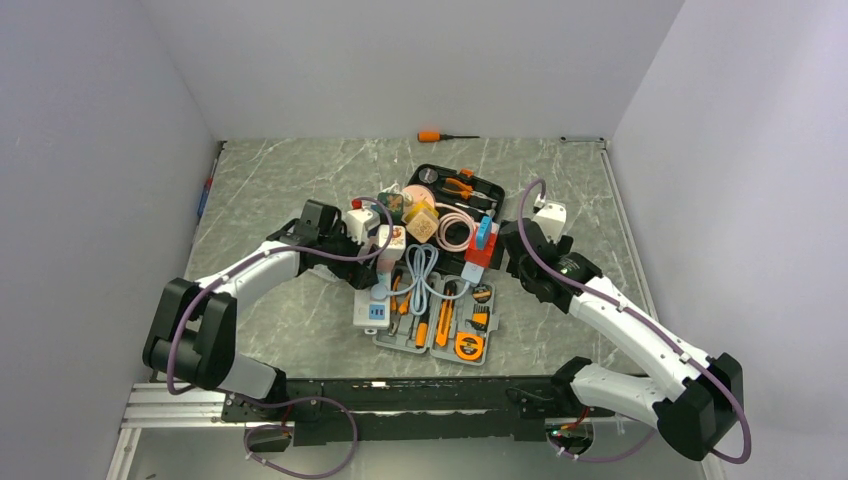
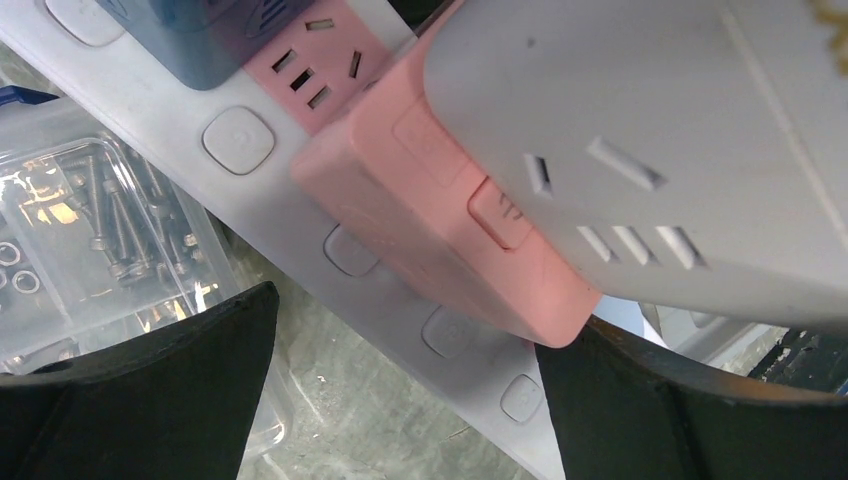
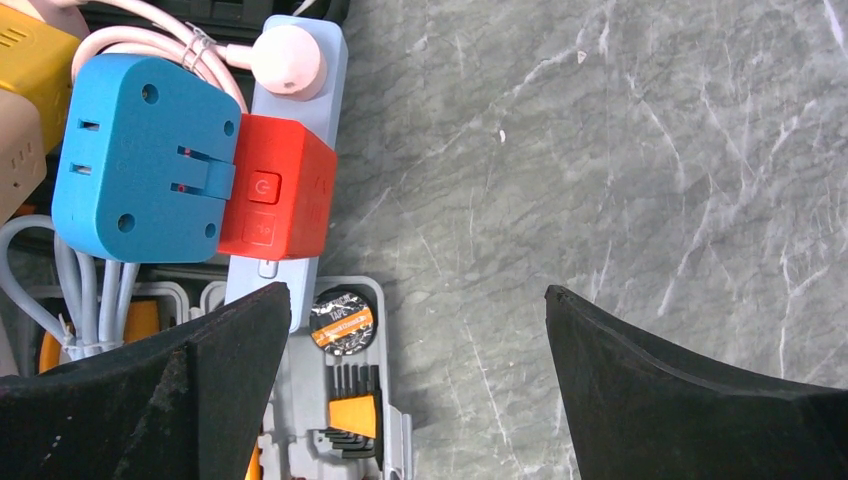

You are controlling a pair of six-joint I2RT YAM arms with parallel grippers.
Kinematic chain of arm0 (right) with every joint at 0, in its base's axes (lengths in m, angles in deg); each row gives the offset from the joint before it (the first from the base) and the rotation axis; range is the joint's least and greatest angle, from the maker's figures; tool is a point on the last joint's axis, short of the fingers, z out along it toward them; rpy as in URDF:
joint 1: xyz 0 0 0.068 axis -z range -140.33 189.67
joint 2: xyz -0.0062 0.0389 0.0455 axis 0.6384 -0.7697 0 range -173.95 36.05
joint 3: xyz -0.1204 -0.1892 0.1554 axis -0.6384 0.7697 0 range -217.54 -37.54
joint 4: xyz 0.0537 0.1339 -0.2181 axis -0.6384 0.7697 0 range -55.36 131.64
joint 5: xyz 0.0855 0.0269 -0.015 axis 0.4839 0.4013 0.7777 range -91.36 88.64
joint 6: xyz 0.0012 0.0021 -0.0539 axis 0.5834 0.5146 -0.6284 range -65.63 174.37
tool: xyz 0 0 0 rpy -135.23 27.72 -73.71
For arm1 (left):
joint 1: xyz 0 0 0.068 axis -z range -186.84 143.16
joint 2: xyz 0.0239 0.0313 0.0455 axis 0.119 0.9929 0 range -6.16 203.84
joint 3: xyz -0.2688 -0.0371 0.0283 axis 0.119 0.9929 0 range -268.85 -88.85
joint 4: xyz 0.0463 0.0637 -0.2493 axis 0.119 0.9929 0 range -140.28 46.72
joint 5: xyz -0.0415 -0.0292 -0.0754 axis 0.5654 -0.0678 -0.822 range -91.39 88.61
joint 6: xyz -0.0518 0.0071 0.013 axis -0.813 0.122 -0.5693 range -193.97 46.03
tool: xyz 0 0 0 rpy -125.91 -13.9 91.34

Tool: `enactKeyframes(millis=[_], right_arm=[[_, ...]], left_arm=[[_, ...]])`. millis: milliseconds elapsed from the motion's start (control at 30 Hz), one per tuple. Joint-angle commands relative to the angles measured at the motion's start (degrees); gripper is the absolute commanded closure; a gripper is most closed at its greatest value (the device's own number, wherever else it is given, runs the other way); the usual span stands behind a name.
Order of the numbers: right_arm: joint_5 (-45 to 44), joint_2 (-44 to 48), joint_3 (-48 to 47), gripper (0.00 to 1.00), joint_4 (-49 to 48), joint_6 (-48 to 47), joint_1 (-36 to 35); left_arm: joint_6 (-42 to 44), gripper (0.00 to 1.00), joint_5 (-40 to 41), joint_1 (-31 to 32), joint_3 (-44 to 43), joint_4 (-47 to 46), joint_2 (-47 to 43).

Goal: Pull the plug off the socket
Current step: Pick up the socket from the center of the board.

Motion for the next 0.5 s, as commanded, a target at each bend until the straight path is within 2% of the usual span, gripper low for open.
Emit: enactKeyframes(millis=[0, 100, 167, 300, 367, 467], right_arm=[[-0.8, 2.0, 0.0, 0.0, 0.1, 0.2, -0.1], [-0.6, 1.0, -0.5, 0.0, -0.1, -0.1, 0.0], [0.4, -0.1, -0.7, 0.01, -0.4, 0.0, -0.1], [2.0, -0.6, 0.3, 0.03, -2.0, 0.4, -0.6], [0.7, -1.0, -0.1, 0.05, -1.3, 0.8, -1.6], [-5.5, -1.2, -2.7, 0.06, 1.3, 1.7, -6.3]], left_arm=[[-1.7, 0.01, -2.5, 1.2, 0.1, -0.7, -1.0], [-0.8, 0.01, -4.1, 1.2, -0.1, -0.1, -0.6], [0.2, 0.05, -4.9, 1.2, -0.9, 1.1, -1.2], [2.8, 0.09, -3.9, 0.9, -0.3, 2.7, -8.4], [4.0, 0.09, -2.4, 0.9, 0.1, 3.9, -12.3], [6.0, 0.01, -1.2, 0.6, -0.5, 7.4, -16.8]])
